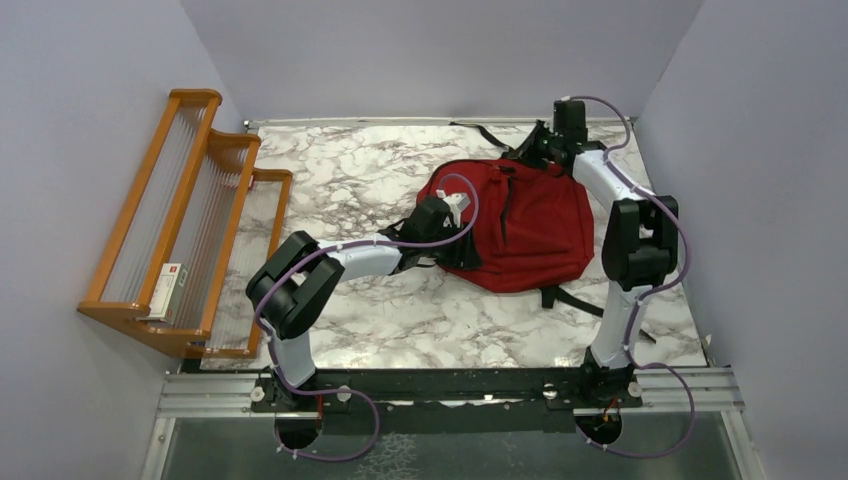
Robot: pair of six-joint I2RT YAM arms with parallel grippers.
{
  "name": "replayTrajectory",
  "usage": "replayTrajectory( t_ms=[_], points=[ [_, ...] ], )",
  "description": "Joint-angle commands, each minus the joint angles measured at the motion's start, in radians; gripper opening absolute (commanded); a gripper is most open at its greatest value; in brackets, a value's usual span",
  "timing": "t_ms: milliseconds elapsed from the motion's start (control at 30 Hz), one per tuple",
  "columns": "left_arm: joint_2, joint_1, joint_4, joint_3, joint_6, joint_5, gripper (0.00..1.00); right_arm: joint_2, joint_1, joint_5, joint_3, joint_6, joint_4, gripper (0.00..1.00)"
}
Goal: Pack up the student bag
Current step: Zip the student bag at the center of the board.
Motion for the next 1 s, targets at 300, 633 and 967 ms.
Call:
replayTrajectory(
  t_ms=[300, 633, 967],
  points=[
    [-0.032, 0.074, -0.105, 0.245, 0.032, -0.012, 0.54, -0.191, -0.004, 0.116, -0.148, -0.071, 0.01, 0.15],
    [0.212, 0.094, -0.289, 0.688, 0.059, -0.044, 0.82, -0.306, -0.005, 0.159, -0.28, -0.102, 0.01, 0.3],
    [0.271, 0.11, -0.272, 0.622, 0.022, -0.067, 0.8, -0.41, -0.005, -0.16, -0.494, -0.103, 0.047, 0.26]
  ],
)
